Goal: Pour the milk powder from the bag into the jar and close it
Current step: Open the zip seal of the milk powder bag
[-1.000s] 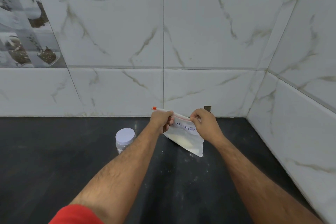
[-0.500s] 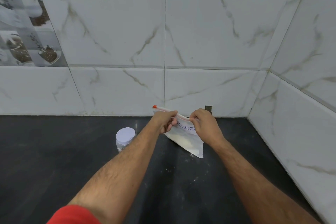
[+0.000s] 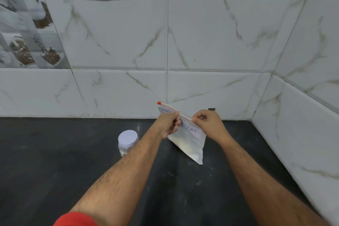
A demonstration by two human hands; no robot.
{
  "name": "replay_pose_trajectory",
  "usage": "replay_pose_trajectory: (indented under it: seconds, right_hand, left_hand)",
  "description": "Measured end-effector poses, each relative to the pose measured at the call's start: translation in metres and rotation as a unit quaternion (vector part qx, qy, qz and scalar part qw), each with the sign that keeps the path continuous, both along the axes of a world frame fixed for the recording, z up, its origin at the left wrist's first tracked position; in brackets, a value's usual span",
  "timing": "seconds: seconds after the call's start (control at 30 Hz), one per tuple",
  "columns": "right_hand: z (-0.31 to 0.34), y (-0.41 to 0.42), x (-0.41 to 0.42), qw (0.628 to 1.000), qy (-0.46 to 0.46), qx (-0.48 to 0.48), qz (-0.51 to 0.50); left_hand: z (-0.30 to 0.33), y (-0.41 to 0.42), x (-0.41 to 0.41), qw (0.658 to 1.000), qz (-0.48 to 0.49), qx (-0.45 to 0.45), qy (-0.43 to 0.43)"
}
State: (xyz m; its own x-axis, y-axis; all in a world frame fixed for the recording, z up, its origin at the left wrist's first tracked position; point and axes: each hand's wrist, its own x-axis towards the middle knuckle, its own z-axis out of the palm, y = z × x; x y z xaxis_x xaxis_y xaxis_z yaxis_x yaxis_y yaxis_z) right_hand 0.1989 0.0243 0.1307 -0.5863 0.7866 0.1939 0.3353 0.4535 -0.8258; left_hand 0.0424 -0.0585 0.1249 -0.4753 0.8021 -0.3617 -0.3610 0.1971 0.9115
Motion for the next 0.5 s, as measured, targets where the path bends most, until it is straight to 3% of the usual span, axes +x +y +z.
replay_pose_trajectory:
  seconds: [0.13, 0.3, 0.5]
  right_hand:
    - [0.011, 0.004, 0.006, 0.994, 0.019, -0.095, 0.053]
    - [0.015, 0.006, 0.005, 0.985, -0.036, -0.149, 0.079]
    - [0.013, 0.004, -0.005, 0.985, -0.140, -0.088, 0.045]
  left_hand:
    - [-0.002, -0.001, 0.004, 0.999, 0.001, 0.034, 0.012]
    - [-0.006, -0.004, 0.007, 0.998, -0.010, 0.038, 0.039]
    - [-0.001, -0.008, 0.014, 0.979, -0.055, 0.018, 0.198]
